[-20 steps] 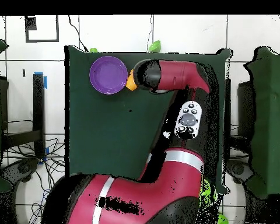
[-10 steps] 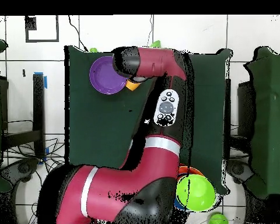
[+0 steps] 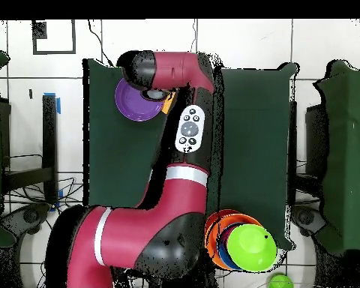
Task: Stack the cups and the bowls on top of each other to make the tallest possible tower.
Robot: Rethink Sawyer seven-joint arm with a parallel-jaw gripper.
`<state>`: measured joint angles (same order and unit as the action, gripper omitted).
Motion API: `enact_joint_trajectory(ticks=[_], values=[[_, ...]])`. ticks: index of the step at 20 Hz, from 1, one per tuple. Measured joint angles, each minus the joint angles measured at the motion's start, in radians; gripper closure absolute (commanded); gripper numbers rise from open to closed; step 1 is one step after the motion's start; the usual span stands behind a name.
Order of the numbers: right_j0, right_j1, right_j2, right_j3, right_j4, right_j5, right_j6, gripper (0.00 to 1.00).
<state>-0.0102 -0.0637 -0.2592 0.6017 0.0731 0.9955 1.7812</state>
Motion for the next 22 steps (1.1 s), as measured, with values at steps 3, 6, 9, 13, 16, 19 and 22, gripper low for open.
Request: enact_joint_trajectory(ticks=[3, 6, 9, 13, 16, 19, 22], values=[[0.014, 0.018, -0.001, -0.023, 0.004, 0.009, 0.030, 0.00], [0.025, 0.037, -0.001, -0.047, 0.014, 0.009, 0.051, 0.00], [0.033, 0.060, -0.002, -0.078, 0.025, 0.009, 0.054, 0.00], [0.036, 0.075, -0.004, -0.093, 0.026, 0.009, 0.054, 0.00], [0.036, 0.088, -0.007, -0.093, 0.026, 0.009, 0.054, 0.00], [0.034, 0.105, -0.007, -0.094, 0.026, 0.009, 0.054, 0.00], [0.030, 0.127, -0.008, -0.104, 0.025, 0.009, 0.054, 0.00]])
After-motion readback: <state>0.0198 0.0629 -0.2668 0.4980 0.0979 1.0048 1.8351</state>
